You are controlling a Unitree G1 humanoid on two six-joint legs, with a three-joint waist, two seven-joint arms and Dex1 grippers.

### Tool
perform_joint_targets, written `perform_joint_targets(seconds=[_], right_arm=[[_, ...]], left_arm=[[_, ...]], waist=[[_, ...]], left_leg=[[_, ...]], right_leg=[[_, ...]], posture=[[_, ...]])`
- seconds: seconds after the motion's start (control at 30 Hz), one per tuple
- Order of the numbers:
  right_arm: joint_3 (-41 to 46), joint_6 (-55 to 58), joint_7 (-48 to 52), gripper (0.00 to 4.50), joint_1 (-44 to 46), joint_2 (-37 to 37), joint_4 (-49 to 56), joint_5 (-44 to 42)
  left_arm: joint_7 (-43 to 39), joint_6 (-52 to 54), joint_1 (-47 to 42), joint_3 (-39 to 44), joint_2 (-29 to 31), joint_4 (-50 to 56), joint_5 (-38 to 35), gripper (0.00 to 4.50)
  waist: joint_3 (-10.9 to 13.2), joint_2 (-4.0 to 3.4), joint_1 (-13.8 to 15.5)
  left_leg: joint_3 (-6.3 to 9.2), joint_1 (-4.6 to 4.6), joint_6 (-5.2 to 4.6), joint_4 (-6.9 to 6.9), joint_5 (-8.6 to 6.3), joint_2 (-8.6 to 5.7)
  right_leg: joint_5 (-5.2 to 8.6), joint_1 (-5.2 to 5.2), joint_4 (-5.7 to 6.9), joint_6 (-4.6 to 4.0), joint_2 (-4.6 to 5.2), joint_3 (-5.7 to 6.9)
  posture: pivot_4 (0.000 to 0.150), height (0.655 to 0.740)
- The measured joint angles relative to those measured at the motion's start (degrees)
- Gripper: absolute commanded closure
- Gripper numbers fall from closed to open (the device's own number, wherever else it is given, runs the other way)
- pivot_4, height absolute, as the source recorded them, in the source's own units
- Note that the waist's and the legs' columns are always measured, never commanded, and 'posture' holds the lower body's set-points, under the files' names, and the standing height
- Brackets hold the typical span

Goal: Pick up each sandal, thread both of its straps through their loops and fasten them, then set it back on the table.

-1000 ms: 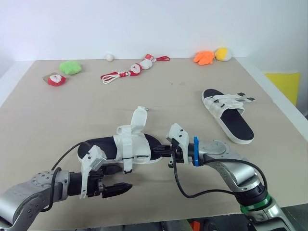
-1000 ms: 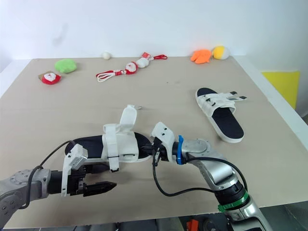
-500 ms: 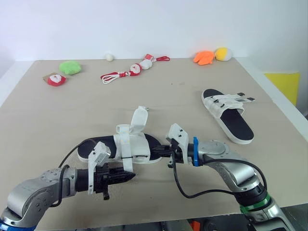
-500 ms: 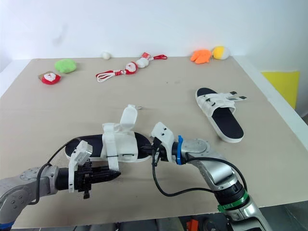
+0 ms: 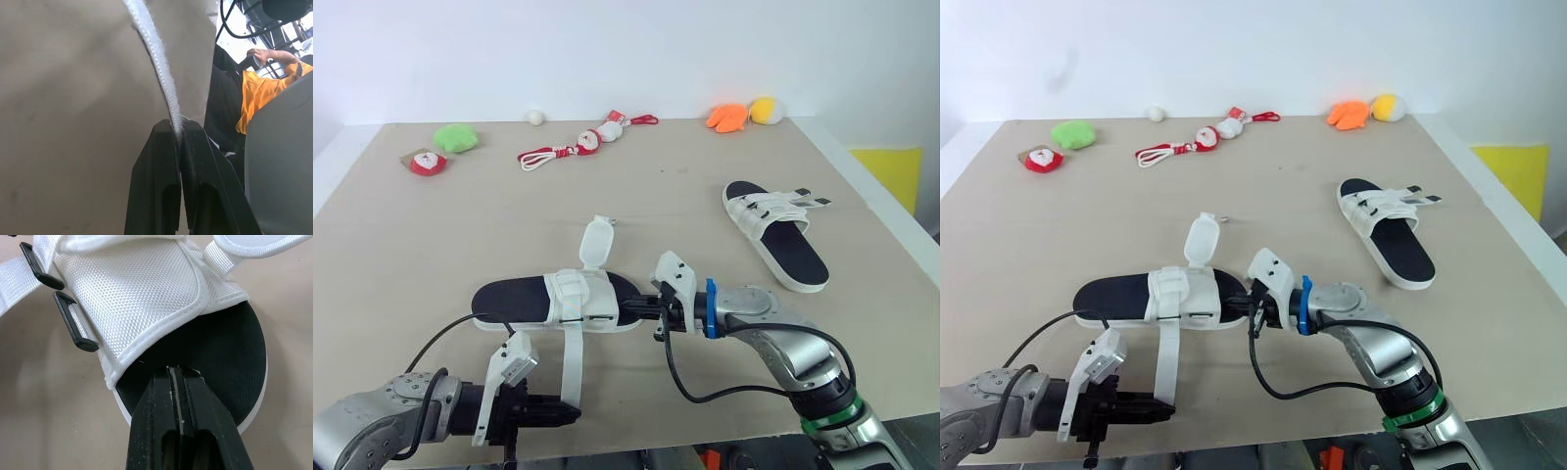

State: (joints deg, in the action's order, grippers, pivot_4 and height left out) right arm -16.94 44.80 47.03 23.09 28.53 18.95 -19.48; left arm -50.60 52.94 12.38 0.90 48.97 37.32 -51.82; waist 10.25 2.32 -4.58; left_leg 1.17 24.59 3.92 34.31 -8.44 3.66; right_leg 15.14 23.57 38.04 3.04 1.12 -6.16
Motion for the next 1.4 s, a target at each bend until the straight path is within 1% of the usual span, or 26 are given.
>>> perform_joint_targets(seconds=[0.13, 0.17, 0.2, 0.27, 0.4, 0.43, 0.47, 0.6, 0.7, 0.8, 0.83, 0.87, 0.93, 1.0, 1.1, 1.13, 1.23, 1.4], right_arm=[[-0.04, -0.03, 0.1, 4.5, 0.0, -0.02, -0.01, 0.0], [-0.07, -0.05, 0.09, 4.5, 0.01, -0.07, -0.04, 0.01], [-0.09, -0.05, 0.09, 4.5, 0.01, -0.09, -0.05, 0.03], [-0.15, -0.05, 0.08, 4.5, 0.02, -0.12, -0.06, 0.03], [-0.35, -0.29, 0.08, 4.5, 0.0, -0.15, -0.06, 0.08], [-0.35, -0.35, 0.08, 4.5, -0.04, -0.15, -0.07, 0.09], [-0.36, -0.41, 0.02, 4.5, -0.09, -0.19, -0.08, 0.1], [-0.36, -0.49, -0.05, 4.5, -0.25, -0.31, -0.07, 0.1], [-0.35, -0.65, 0.29, 4.5, -0.33, -0.13, -0.05, 0.11], [-0.39, -0.87, 0.59, 4.5, -0.36, -0.07, -0.05, 0.1], [-0.39, -0.92, 0.74, 4.5, -0.38, 0.02, -0.06, 0.08], [-0.4, -0.98, 0.93, 4.5, -0.37, 0.03, -0.09, 0.09], [-0.47, -1.01, 1.1, 4.5, -0.38, 0.02, -0.08, 0.08], [-0.43, -1.01, 1.35, 4.5, -0.41, 0.03, -0.06, 0.04], [-0.43, -0.96, 1.46, 4.5, -0.4, 0.0, -0.04, -0.08], [-0.41, -0.92, 1.49, 4.5, -0.41, 0.0, -0.02, -0.18], [-0.31, -0.53, 1.38, 4.5, -0.42, -0.01, 0.05, -0.5], [-0.26, -0.09, 1.01, 4.5, -0.4, -0.04, 0.18, -0.55]], left_arm=[[0.15, -0.63, 1.33, -1.01, 0.13, 1.4, 0.56, 4.41], [0.29, -0.73, 1.62, -1.1, 0.2, 1.59, 0.87, 3.8], [0.33, -0.8, 1.69, -1.1, 0.2, 1.59, 1.14, 3.5], [0.67, -1.97, 2.13, -1.07, 0.34, 1.72, 2.56, 2.62], [-0.28, -7.84, 6.5, -0.03, 2.02, 5.19, 6.5, 0.45], [-0.36, -9.0, 7.77, 0.5, 2.09, 5.68, 7.11, 0.11], [-0.6, -11.32, 9.86, 1.98, 2.26, 6.5, 8.8, 0.04], [-1.94, -17.56, 15.38, 9.4, 3.43, 5.91, 13.74, 0.04], [-3.06, -25.39, 16.96, 14.13, 2.62, 4.57, 18.98, 0.04], [-3.19, -42.39, 16.79, 14.37, 2.39, -0.3, 32.62, 0.04], [-2.42, -49.46, 15.72, 14.1, 0.96, -2.78, 36.95, 0.04], [-1.29, -58.69, 13.87, 13.48, -0.52, -6.13, 41.98, 0.04], [-0.16, -69.91, 11.94, 12.61, -0.91, -9.77, 47.35, 0.04], [2.42, -86.05, 9.03, 12.21, -1.46, -15.38, 54.4, 0.04], [6.03, -104.05, 5.12, 11.42, -2.24, -21.16, 60.57, 0.04], [6.97, -107.6, 4.77, 10.65, -2.53, -21.8, 61.64, 0.04], [8.72, -113.58, 4.35, 8.32, -2.88, -22.78, 63.81, 0.04], [10.53, -116.5, 2.97, 3.16, -3.25, -22.88, 67.22, 0.04]], waist=[[0.0, 0.0, -0.01], [0.0, 0.0, -0.01], [0.0, 0.0, -0.01], [0.0, 0.0, -0.01], [0.0, -0.02, -0.06], [0.0, -0.02, -0.06], [-0.01, -0.02, -0.06], [0.0, -0.02, -0.04], [-0.01, -0.01, -0.03], [-0.01, -0.01, -0.05], [-0.02, -0.06, -0.04], [-0.03, -0.05, -0.02], [-0.1, 0.06, -0.03], [-0.1, 0.06, -0.02], [-0.13, 0.09, -0.01], [-0.13, 0.09, -0.02], [-0.14, 0.1, -0.02], [-0.15, 0.09, -0.02]], left_leg=[[0.0, 0.0, -0.01, -0.01, -0.03, 0.01], [0.0, 0.0, -0.02, -0.01, -0.03, 0.01], [0.0, 0.0, -0.02, -0.01, -0.03, 0.01], [0.0, 0.0, -0.02, 0.0, -0.03, 0.01], [-0.06, -0.05, 0.0, -0.01, -0.06, 0.01], [-0.06, -0.07, -0.01, -0.02, -0.07, 0.01], [-0.04, -0.08, -0.01, -0.02, -0.07, 0.01], [-0.03, -0.1, 0.12, -0.01, -0.17, 0.0], [-0.14, -0.1, 0.15, -0.01, -0.22, -0.02], [-0.18, -0.1, 0.15, -0.02, -0.31, -0.01], [-0.22, -0.09, 0.11, -0.03, -0.31, -0.01], [-0.25, -0.09, 0.06, -0.04, -0.32, -0.01], [-0.3, -0.07, -0.02, -0.05, -0.37, 0.05], [-0.46, -0.06, -0.09, -0.07, -0.41, 0.07], [-0.62, -0.05, -0.15, -0.1, -0.45, 0.13], [-0.68, -0.06, -0.18, -0.1, -0.47, 0.14], [-0.7, -0.06, -0.2, -0.1, -0.48, 0.15], [-0.71, -0.09, -0.21, -0.08, -0.48, 0.14]], right_leg=[[0.01, 0.0, 0.0, -0.01, -0.01, 0.0], [0.01, 0.0, 0.0, -0.01, -0.02, 0.0], [0.01, 0.0, 0.0, -0.01, -0.02, 0.0], [0.01, 0.01, 0.0, -0.01, -0.02, 0.0], [0.01, 0.01, -0.01, -0.02, 0.03, -0.05], [0.02, 0.01, -0.01, -0.03, 0.04, -0.05], [0.02, 0.02, -0.01, -0.04, 0.03, -0.04], [0.01, 0.07, -0.01, -0.06, 0.08, -0.04], [0.03, 0.07, -0.06, -0.1, 0.19, -0.05], [0.04, 0.08, -0.11, -0.13, 0.18, -0.07], [0.04, 0.07, -0.15, -0.15, 0.19, -0.08], [0.04, 0.07, -0.15, -0.15, 0.2, -0.08], [0.04, 0.07, -0.18, -0.18, 0.17, -0.09], [0.05, -0.06, -0.18, -0.19, 0.18, -0.18], [0.05, -0.05, -0.18, -0.18, 0.17, -0.25], [0.06, -0.05, -0.18, -0.16, 0.17, -0.3], [0.09, -0.06, -0.17, -0.1, 0.15, -0.3], [0.06, -0.11, -0.16, -0.02, 0.15, -0.3]], posture=[[0.15, 0.74], [0.15, 0.74], [0.15, 0.74], [0.15, 0.74], [0.15, 0.74], [0.15, 0.74], [0.15, 0.74], [0.15, 0.74], [0.15, 0.74], [0.15, 0.74], [0.15, 0.74], [0.15, 0.74], [0.15, 0.74], [0.15, 0.74], [0.15, 0.74], [0.15, 0.74], [0.15, 0.74], [0.15, 0.74]])
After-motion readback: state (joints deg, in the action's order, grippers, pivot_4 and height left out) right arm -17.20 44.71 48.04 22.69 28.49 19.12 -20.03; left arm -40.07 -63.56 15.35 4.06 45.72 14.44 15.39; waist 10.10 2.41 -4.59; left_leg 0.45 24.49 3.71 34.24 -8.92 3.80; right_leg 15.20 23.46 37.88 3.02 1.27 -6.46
